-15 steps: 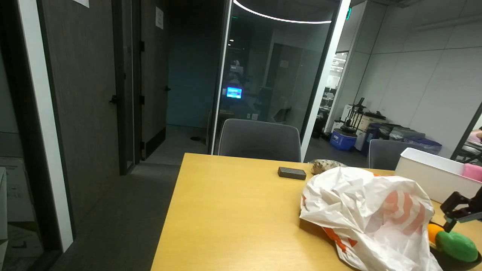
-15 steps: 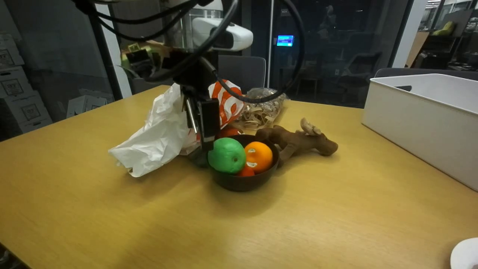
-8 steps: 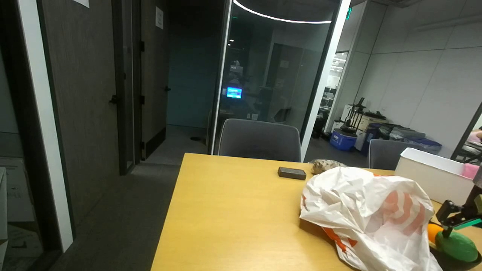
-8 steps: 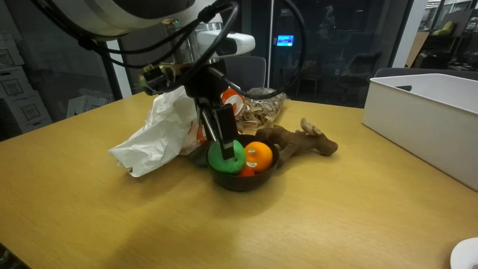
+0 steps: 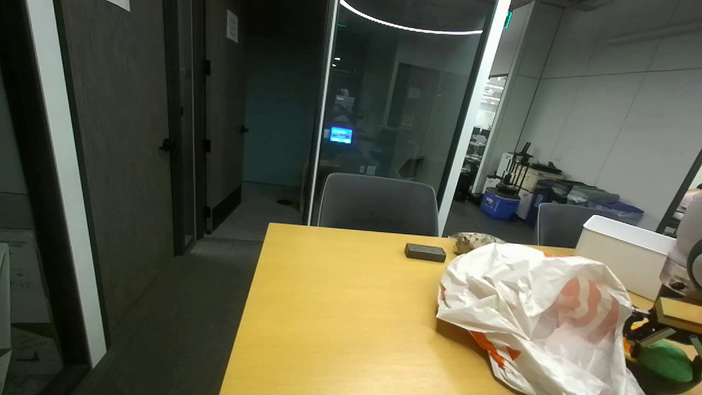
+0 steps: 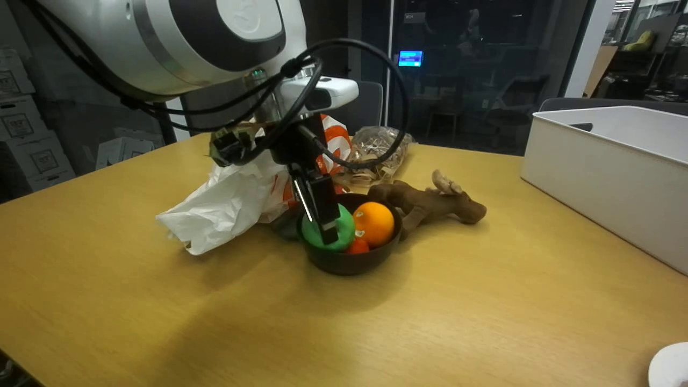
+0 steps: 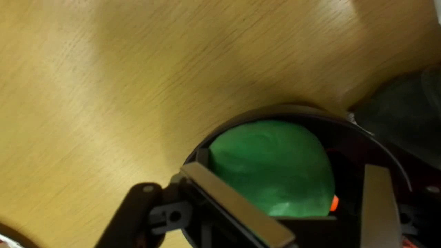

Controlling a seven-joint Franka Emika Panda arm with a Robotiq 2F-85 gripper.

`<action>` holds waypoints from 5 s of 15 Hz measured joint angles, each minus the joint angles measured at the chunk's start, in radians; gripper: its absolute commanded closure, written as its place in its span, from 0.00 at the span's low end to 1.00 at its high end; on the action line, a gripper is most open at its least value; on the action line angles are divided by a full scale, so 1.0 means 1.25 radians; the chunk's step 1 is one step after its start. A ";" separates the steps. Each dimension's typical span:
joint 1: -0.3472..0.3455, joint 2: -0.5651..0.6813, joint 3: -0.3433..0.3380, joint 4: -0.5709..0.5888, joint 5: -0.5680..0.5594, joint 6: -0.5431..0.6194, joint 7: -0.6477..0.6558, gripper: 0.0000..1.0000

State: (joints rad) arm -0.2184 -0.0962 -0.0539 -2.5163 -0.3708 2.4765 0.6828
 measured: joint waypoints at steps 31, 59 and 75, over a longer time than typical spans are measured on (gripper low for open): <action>0.206 -0.063 0.097 0.033 0.289 -0.073 -0.340 0.42; 0.423 -0.244 -0.236 -0.019 0.435 -0.152 -0.457 0.00; 0.007 -0.041 -0.052 0.062 0.341 -0.018 -0.041 0.00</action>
State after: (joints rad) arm -0.2092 -0.1476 -0.1195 -2.4383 0.0557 2.4542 0.6309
